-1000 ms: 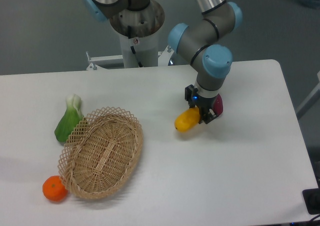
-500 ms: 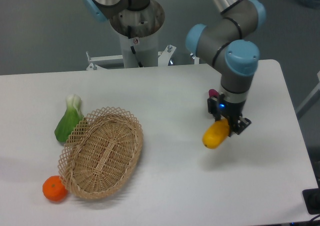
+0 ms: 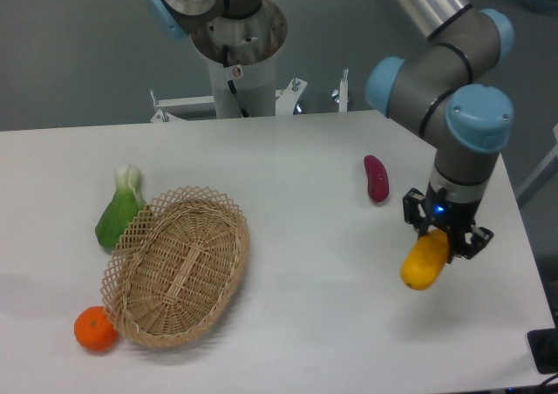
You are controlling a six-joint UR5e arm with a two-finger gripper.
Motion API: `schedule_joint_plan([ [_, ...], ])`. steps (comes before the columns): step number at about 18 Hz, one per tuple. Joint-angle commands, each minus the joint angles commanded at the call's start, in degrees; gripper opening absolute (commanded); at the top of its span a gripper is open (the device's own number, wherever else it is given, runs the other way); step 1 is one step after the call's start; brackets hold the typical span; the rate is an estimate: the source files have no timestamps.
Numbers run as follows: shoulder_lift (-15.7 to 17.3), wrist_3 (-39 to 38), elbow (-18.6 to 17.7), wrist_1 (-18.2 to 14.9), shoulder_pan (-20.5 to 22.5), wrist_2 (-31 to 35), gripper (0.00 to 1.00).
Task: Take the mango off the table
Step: 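Lift the held mango off the table and carry it away from the basket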
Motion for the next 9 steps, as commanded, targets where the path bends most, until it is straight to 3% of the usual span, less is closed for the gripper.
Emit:
schedule_joint_plan([
  [6,-2.5,0.2,7.0,-8.3,1.1,-0.2,0.32],
  [9,-2.8,0.0,7.7,-8.8,1.1,-0.1,0.33],
])
